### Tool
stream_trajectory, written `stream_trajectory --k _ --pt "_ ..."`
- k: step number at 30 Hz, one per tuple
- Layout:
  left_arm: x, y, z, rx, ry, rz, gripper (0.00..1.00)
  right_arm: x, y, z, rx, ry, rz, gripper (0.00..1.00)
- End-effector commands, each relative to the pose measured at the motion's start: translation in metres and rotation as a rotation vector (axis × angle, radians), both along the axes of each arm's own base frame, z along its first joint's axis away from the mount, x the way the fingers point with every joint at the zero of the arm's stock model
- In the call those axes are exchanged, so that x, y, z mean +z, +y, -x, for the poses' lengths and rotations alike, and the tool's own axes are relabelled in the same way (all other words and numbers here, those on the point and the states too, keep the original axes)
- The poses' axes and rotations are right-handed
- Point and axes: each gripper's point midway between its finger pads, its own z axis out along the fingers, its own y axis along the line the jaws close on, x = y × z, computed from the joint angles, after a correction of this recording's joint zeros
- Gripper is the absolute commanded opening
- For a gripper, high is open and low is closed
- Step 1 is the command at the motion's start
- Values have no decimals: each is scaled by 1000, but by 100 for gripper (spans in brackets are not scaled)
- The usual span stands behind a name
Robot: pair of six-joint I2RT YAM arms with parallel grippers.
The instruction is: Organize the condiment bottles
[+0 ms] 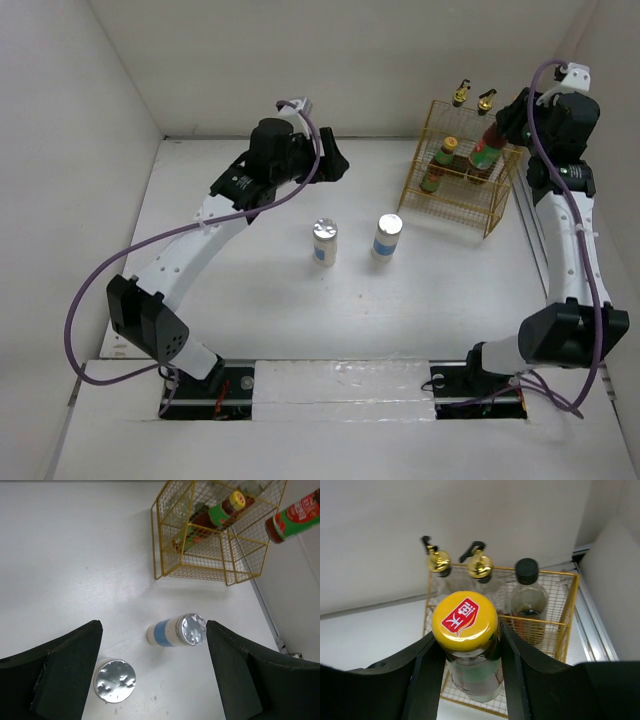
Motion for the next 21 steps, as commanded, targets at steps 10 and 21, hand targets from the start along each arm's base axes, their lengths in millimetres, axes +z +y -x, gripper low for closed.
stream_trajectory --k 10,21 --pt "-20 -13 3 -70 24 -27 81 46 -37 -59 -83 -214 7 7" --pt "-26 -15 -3 -62 38 -40 81 5 -16 -89 -101 -173 56 7"
